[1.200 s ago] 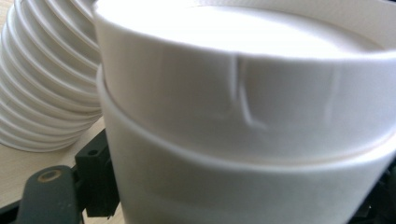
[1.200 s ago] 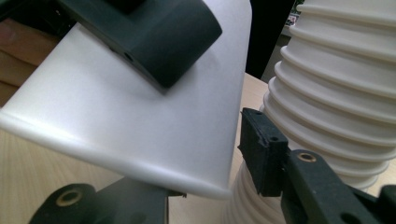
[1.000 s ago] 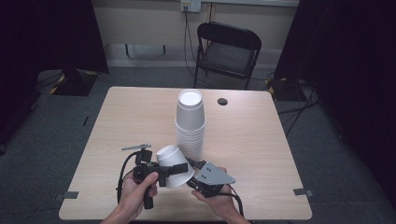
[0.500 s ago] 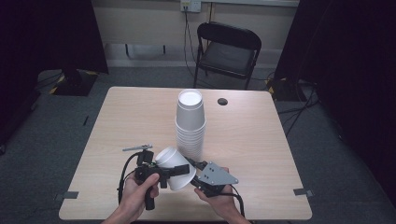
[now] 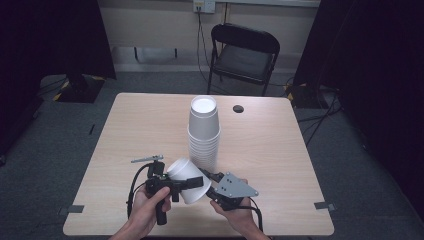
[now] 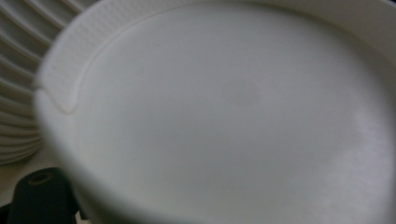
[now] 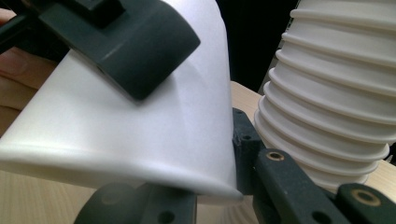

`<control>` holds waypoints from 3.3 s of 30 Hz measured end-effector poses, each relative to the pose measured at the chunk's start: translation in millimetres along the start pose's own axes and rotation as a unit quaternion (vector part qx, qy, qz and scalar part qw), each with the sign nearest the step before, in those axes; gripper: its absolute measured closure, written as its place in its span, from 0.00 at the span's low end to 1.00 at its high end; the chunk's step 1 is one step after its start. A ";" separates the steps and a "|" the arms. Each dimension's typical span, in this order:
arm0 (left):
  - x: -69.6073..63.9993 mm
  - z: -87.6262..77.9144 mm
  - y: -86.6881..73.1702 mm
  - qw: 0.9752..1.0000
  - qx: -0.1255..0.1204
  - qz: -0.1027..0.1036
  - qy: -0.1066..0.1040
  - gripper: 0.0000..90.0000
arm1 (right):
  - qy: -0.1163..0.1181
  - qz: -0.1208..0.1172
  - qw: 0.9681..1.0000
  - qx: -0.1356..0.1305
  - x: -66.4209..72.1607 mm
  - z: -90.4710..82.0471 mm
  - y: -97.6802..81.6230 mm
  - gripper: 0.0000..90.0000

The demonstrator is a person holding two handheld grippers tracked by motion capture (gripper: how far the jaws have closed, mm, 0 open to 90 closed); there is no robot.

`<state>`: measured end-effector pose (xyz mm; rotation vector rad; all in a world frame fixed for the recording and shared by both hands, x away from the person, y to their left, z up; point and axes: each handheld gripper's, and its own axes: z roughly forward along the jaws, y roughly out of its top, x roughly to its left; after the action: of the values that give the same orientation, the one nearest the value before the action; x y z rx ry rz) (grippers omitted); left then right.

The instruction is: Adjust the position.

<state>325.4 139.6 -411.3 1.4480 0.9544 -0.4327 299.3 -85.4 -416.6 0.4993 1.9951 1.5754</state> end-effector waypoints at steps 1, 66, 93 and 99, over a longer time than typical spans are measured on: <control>0.0 -0.3 0.0 1.000 -0.001 0.001 0.000 0.15 | 0.000 0.001 1.000 0.000 -0.1 -0.3 0.2 0.91; -8.9 -27.3 -8.7 0.945 0.008 0.312 0.096 0.21 | 0.061 0.146 0.964 0.213 -50.5 -21.8 -7.5 0.93; -11.2 -1.7 -22.9 0.913 0.107 0.384 0.093 0.21 | 0.145 0.142 0.893 0.401 -63.3 6.5 6.8 0.93; -14.9 3.6 -25.2 0.900 0.128 0.407 0.086 0.20 | 0.170 0.131 0.880 0.424 -60.1 16.1 11.1 0.93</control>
<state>298.5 128.6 -416.5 1.9966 0.3525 0.2074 355.9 -105.9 -397.3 0.8921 2.9760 0.8643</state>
